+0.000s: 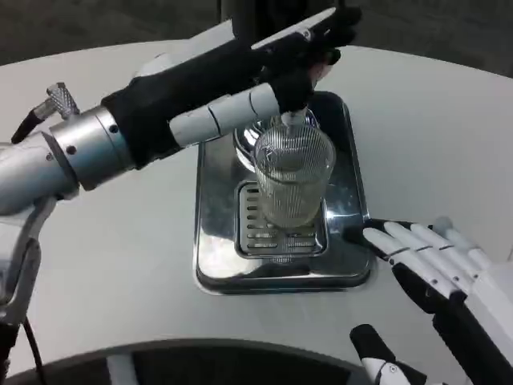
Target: Grasp the cup under the faucet to collect the drink, then remove the cup.
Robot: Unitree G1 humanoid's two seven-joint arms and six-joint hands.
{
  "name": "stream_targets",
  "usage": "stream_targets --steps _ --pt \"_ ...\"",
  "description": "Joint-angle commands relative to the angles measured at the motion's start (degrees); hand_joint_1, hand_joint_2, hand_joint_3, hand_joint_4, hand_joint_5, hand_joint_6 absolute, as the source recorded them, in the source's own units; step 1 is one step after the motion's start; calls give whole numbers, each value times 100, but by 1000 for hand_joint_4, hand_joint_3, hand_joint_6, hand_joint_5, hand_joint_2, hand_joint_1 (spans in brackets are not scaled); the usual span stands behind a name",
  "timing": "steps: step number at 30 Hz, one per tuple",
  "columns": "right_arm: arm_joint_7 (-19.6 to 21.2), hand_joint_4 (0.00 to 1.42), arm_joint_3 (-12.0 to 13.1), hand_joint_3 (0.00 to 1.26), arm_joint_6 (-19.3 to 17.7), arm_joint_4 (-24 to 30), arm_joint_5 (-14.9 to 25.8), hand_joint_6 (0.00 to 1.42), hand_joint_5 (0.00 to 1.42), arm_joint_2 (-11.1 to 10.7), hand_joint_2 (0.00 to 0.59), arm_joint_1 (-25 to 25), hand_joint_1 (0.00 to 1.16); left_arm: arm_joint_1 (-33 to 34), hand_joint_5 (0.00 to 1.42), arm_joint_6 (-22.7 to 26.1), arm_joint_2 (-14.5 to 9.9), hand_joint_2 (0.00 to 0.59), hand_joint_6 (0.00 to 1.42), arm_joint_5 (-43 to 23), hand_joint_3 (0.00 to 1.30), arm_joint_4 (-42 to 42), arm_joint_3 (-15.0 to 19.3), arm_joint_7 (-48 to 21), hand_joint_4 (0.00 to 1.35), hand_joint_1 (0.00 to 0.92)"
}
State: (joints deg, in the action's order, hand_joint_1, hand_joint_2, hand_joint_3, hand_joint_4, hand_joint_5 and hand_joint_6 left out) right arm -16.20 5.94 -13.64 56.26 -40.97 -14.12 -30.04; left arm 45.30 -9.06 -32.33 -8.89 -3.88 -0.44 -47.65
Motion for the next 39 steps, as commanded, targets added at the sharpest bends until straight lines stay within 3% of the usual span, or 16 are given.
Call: stream_targets --steps 1,10,17,23,28,29,33,39 --pt "91 106 30 156 -123 62 52 59 108 31 465 -134 288 -123 20 -743 -247 81 0 502 0 200 -213 -89 0 0" --pt "141 106 44 156 -151 33 50 65 111 45 465 -240 289 -254 7 -1799 -526 85 0 1298 0 264 -345 237 0 0" --pt "95 106 -45 156 12 -55 80 75 111 153 465 -242 289 -332 0 -1942 -622 85 0 1406 0 283 -361 407 0 0" --pt "19 106 -69 147 406 -321 259 107 111 243 450 19 316 -376 5 -1983 -643 85 0 1391 0 293 -335 491 0 0" --pt "-125 99 -159 136 1041 -458 293 101 109 347 427 387 340 -437 8 -1982 -657 86 0 1436 0 356 -344 556 0 0" --pt "-155 80 -190 114 1181 -460 297 90 92 382 398 449 360 -445 8 -1978 -658 87 0 1440 0 367 -350 558 0 0" --pt "-177 44 -418 67 1631 -636 242 66 54 520 338 897 451 -553 9 -1974 -667 89 0 1501 0 472 -352 628 0 0" --pt "-80 0 -838 0 2154 -1276 437 50 0 745 297 1617 538 -695 9 -1957 -648 89 0 1453 0 566 -298 803 0 0"
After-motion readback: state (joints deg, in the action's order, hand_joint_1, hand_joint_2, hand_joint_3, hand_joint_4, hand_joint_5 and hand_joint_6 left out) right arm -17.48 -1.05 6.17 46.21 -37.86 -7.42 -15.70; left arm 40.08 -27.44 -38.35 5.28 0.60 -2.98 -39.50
